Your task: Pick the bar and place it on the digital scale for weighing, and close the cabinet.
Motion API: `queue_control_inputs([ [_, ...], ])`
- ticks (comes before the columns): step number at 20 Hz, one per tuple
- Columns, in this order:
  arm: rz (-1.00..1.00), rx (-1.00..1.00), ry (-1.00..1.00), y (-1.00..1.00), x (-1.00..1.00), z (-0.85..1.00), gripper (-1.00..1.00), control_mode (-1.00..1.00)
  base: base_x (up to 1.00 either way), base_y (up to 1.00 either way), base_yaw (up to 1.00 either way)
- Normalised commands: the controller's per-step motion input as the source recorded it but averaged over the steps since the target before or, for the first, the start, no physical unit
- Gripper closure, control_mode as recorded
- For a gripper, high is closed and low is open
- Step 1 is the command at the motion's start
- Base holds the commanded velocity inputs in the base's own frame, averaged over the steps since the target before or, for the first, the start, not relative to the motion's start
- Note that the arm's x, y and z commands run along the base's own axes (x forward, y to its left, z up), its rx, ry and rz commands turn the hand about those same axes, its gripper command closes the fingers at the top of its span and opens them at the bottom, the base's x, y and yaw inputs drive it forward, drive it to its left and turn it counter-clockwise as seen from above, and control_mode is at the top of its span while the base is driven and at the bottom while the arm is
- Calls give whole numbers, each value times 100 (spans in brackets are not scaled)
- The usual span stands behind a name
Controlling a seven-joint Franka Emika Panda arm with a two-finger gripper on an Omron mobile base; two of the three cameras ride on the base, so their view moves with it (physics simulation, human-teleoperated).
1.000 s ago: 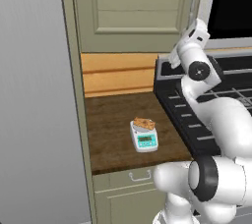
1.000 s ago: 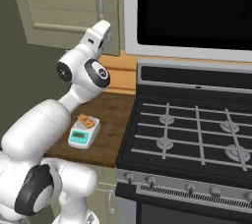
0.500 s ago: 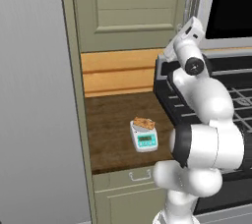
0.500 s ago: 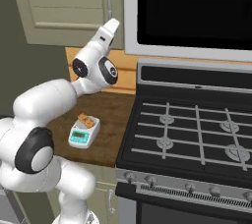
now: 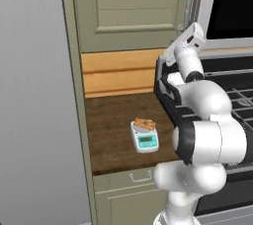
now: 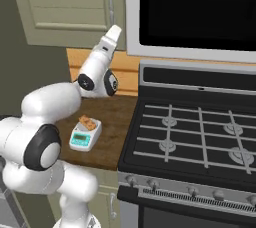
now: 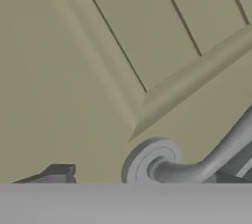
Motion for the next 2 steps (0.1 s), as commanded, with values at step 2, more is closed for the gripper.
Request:
queue_control_inputs([
  [2,0,0,22,0,41,22,-100,-100,0,0,0],
])
